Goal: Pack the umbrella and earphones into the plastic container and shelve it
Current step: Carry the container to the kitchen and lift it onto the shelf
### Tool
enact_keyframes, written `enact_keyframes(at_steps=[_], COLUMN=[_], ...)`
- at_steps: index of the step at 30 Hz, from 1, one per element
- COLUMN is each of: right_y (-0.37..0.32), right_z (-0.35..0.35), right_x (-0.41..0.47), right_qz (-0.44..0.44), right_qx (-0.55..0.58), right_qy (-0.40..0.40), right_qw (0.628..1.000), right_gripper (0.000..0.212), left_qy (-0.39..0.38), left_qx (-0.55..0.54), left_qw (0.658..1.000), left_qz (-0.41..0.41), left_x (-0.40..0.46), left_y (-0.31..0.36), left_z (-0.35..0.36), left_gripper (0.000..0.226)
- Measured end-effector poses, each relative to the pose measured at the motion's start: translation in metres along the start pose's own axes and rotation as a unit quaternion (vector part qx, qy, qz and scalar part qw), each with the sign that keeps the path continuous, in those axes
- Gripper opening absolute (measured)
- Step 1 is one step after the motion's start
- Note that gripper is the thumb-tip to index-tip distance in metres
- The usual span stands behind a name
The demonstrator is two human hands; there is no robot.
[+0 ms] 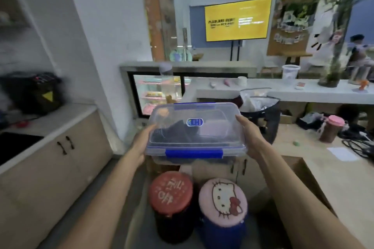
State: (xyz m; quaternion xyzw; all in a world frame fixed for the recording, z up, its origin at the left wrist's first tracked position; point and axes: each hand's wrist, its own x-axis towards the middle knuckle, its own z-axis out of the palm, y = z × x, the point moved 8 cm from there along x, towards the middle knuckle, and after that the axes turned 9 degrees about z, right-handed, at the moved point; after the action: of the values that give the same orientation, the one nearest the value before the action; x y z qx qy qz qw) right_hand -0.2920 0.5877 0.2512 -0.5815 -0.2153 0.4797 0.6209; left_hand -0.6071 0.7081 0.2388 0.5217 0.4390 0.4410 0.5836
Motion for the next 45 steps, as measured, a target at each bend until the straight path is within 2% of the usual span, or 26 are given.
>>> enact_keyframes(at_steps=[4, 9, 17, 23, 28, 33, 37, 45], right_y=[0.018, 0.037, 0.071, 0.085, 0.083, 0.086, 0.085, 0.085], right_z=[0.128, 0.271, 0.488, 0.651, 0.783, 0.894, 0.974, 1.148], right_x=[0.026, 0.047, 0.078, 0.1, 0.108, 0.106, 0.1, 0.086], right_qz=[0.025, 0.057, 0.098, 0.105, 0.095, 0.112, 0.121, 0.1], right_qx=[-0.001, -0.03, -0.085, -0.102, -0.102, -0.113, -0.118, -0.137], right_qy=[-0.082, -0.167, -0.277, -0.355, -0.425, -0.479, -0.501, -0.533], right_qw=[0.996, 0.984, 0.952, 0.923, 0.894, 0.864, 0.849, 0.829], right_gripper=[0.037, 0.038, 0.028, 0.031, 0.032, 0.033, 0.021, 0.023], left_qy=[0.082, 0.188, 0.314, 0.398, 0.455, 0.49, 0.512, 0.564], left_qx=[-0.006, -0.043, -0.062, -0.049, -0.078, -0.112, -0.103, -0.049], left_qw=[0.997, 0.981, 0.947, 0.916, 0.885, 0.861, 0.847, 0.819], left_qz=[0.003, -0.022, -0.021, 0.015, 0.055, 0.08, 0.103, 0.096], left_x=[0.01, 0.01, 0.008, 0.024, 0.038, 0.047, 0.057, 0.071], left_y=[0.022, 0.035, 0.052, 0.089, 0.122, 0.146, 0.168, 0.21], left_z=[-0.116, -0.242, -0.409, -0.519, -0.602, -0.672, -0.733, -0.866], left_gripper=[0.042, 0.036, 0.038, 0.054, 0.044, 0.047, 0.051, 0.041])
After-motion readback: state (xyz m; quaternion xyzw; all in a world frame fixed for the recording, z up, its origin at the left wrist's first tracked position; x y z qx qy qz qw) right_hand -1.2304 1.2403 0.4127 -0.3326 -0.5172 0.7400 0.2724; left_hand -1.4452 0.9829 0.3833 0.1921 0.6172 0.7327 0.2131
